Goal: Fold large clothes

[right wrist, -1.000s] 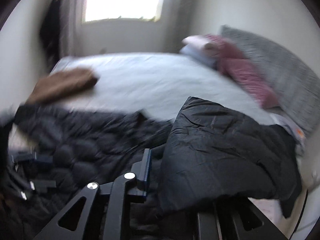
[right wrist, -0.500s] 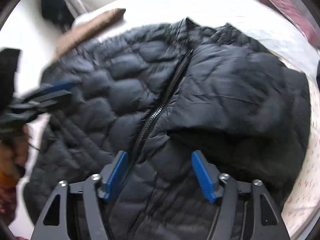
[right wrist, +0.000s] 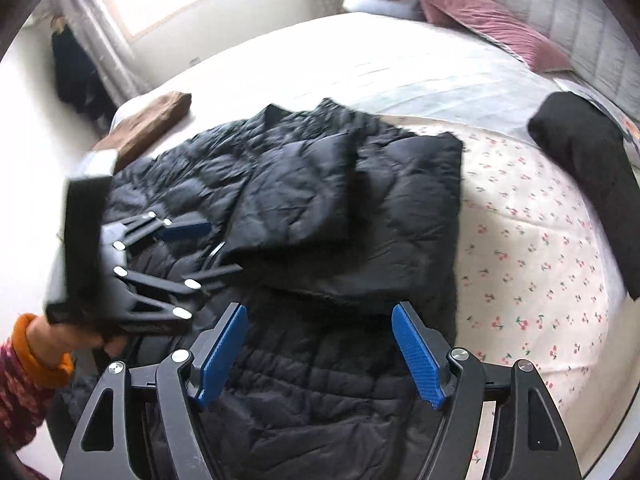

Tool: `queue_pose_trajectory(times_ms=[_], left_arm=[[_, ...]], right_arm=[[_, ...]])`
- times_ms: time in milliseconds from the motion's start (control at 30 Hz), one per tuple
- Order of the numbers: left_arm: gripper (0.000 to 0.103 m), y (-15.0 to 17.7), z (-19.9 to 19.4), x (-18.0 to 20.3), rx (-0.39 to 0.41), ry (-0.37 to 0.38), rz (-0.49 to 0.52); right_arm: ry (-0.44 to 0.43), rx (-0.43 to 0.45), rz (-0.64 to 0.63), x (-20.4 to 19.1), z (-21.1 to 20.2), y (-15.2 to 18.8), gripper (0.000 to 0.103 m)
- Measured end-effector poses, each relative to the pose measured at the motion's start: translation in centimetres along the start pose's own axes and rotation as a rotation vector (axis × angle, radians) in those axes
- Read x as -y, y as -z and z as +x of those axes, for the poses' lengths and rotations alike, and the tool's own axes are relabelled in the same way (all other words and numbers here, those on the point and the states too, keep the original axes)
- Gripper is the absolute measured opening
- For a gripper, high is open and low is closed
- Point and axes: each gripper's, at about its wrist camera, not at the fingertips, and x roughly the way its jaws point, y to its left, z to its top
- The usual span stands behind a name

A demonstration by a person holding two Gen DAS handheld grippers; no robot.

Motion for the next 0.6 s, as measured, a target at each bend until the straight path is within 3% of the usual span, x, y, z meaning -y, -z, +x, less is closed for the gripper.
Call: queue_pose_trajectory(times_ms=[100,200,400,600], left_arm=[[0.078,-0.2,1.8,0.8,0.002,-0.093,0.026],[0.063,0.0,2.1,-0.6,0.016,-0.157,-0.024],[0.060,2.0,-3.4,-8.9,0.132,-0.127,-0.311],[0.060,6.8,-6.3,-16.9,0.086,-0.087,-0.494]], right_arm=[[-0.008,0.017,0.043,1.0,0.3,-0.1,0.076],[-0.014,0.021,0.073,1.6,0.8,-0.1,0.076],[-0.008,0.025,0.089,2.2,1.6,-0.1,0.076],[0.007,0.022,0.102,2.2,2.5,-0.3,0.076]])
